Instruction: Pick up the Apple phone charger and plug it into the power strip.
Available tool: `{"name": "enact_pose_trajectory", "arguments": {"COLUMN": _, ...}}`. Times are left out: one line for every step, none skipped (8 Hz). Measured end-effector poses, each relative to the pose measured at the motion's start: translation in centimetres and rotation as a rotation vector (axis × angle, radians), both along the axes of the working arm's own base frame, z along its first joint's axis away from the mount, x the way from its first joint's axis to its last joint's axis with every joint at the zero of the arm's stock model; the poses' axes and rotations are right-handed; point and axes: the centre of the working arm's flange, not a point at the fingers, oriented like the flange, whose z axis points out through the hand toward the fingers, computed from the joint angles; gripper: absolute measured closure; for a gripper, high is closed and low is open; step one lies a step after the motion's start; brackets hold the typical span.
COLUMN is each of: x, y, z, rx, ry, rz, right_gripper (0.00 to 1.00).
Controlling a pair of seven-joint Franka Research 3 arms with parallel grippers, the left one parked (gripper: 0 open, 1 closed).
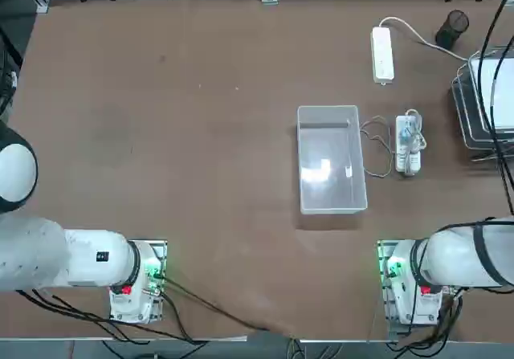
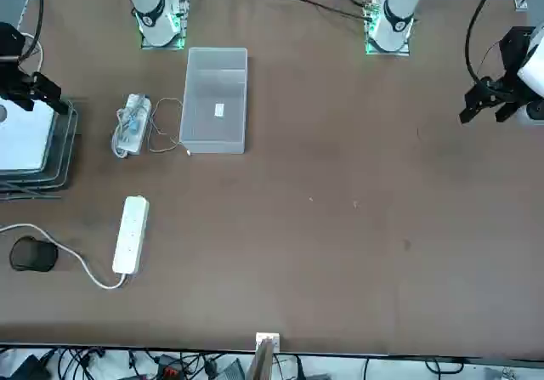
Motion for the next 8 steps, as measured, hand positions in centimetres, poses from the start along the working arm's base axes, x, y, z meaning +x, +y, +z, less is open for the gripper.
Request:
{"name": "enact_pose_trajectory", "arguments": {"x": 0.0, "y": 0.0, "z": 0.0, "rx": 0.000, "ry": 0.000, "rz": 0.000, "right_gripper": 0.00}}
{"name": "enact_pose_trajectory", "arguments": {"x": 0.0, "y": 0.0, "z": 0.0, "rx": 0.000, "ry": 0.000, "rz": 0.000, "right_gripper": 0.00}}
{"name": "enact_pose_trajectory", "arguments": {"x": 0.0, "y": 0.1, "z": 0.0, "rx": 0.004, "ry": 0.000, "rz": -0.001, "right_gripper": 0.00}}
{"name": "enact_pose_trajectory", "arguments": {"x": 0.1, "y": 0.3, "z": -0.2, "rx": 0.006, "ry": 0.003, "rz": 0.003, "right_gripper": 0.00}}
{"name": "enact_pose_trajectory", "arguments": {"x": 0.2, "y": 0.8, "z": -0.8, "rx": 0.008, "ry": 0.011, "rz": 0.011, "right_gripper": 0.00}}
{"name": "enact_pose_trajectory", "arguments": {"x": 0.6, "y": 1.4, "z": -2.3, "rx": 0.010, "ry": 0.021, "rz": 0.022, "right_gripper": 0.00}}
{"name": "enact_pose_trajectory", "arguments": {"x": 0.9, "y": 2.6, "z": -4.8, "rx": 0.011, "ry": 0.027, "rz": 0.044, "right_gripper": 0.00}}
{"name": "enact_pose_trajectory", "arguments": {"x": 0.8, "y": 4.0, "z": -8.1, "rx": 0.010, "ry": 0.040, "rz": 0.062, "right_gripper": 0.00}}
